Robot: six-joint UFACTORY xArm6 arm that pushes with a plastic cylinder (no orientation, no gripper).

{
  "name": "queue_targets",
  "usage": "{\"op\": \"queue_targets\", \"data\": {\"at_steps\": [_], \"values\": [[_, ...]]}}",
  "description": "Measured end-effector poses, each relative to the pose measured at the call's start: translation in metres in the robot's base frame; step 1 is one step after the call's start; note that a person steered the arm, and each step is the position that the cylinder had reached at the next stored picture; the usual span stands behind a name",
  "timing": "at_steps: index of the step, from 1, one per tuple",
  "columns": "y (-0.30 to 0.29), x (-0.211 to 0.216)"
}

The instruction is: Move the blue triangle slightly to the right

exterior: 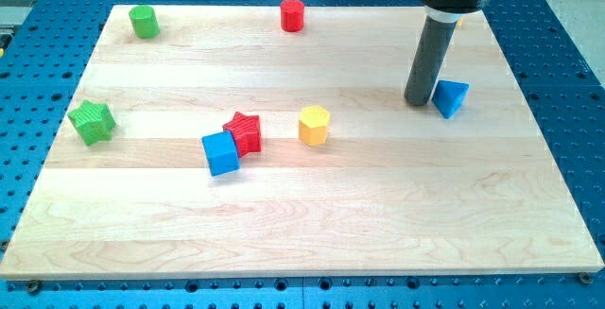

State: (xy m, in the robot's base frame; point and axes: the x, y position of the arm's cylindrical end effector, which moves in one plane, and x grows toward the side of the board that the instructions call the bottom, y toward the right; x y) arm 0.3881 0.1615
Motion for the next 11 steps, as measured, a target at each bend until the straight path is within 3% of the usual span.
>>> {"op": "queue_targets", "data": {"at_steps": [3,6,11], "values": [[0.043,0.018],[-0.119,0.006],[-0.158,-0.027]]}}
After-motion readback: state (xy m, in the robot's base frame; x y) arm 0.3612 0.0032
